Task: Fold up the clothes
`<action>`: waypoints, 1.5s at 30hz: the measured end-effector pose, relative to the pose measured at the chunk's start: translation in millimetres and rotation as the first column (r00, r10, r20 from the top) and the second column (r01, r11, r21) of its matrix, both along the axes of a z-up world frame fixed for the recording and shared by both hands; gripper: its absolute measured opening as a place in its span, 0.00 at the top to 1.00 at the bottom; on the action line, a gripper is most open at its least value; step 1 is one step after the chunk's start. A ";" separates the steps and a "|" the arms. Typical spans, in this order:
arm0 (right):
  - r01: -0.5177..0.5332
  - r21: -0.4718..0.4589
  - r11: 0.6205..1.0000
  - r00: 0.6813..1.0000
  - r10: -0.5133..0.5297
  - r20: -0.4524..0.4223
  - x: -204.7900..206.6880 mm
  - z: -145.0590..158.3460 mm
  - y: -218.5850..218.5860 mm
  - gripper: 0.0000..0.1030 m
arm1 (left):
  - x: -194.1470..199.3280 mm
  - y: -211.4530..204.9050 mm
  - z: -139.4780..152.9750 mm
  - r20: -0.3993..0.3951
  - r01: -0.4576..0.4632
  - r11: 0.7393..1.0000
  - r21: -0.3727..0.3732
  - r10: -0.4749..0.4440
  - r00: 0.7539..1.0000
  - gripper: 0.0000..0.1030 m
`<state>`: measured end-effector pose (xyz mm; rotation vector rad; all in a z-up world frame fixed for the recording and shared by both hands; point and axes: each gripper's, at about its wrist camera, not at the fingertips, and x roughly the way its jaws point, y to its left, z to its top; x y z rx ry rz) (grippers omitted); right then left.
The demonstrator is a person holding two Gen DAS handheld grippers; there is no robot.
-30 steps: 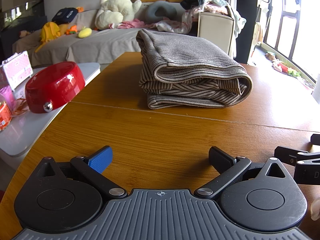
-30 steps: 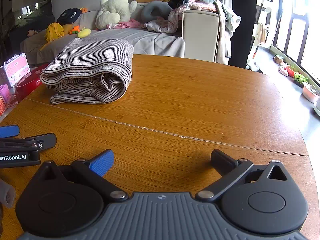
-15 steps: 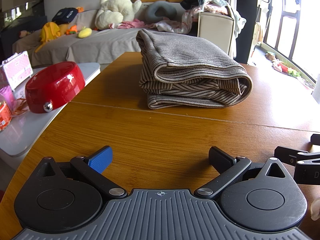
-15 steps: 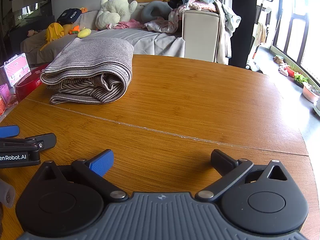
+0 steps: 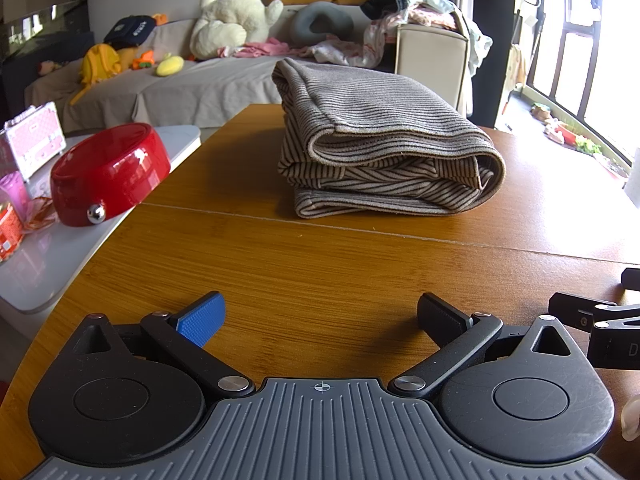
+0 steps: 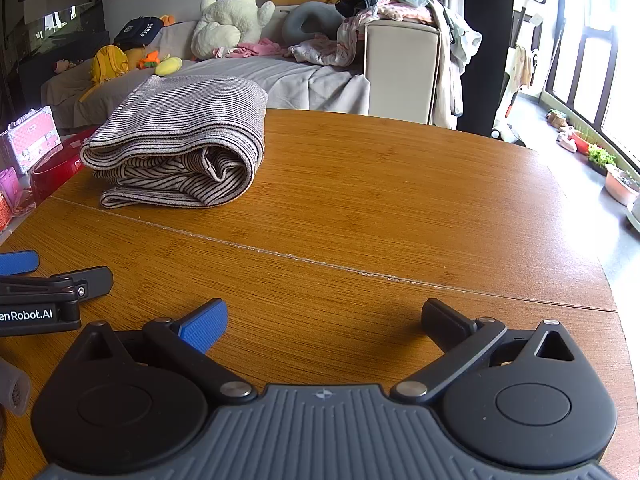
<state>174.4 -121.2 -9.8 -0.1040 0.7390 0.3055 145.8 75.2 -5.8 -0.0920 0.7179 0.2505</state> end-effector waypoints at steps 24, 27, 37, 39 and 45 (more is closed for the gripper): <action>0.000 0.000 1.000 1.000 0.000 0.000 -0.1 0.0 0.3 0.00 | -0.2 0.0 -0.2 0.000 0.000 1.000 0.000 0.000 1.000 0.00; 0.000 0.000 1.000 1.000 0.000 0.000 -0.1 0.0 0.2 0.00 | -0.3 0.2 -0.3 0.000 0.000 1.000 0.000 0.000 1.000 0.00; 0.001 0.000 1.000 1.000 -0.001 0.000 -0.6 0.1 0.8 0.00 | -0.4 -0.5 0.8 -0.001 0.002 1.000 0.001 -0.002 1.000 0.00; 0.001 0.000 1.000 1.000 -0.001 0.000 -0.8 0.1 1.1 0.00 | -0.8 -0.8 1.1 -0.001 0.001 1.000 0.000 -0.001 1.000 0.00; -0.006 -0.001 1.000 1.000 0.006 0.000 -1.5 0.4 0.0 0.00 | -0.5 -1.9 0.8 0.005 -0.007 1.000 -0.003 0.007 1.000 0.00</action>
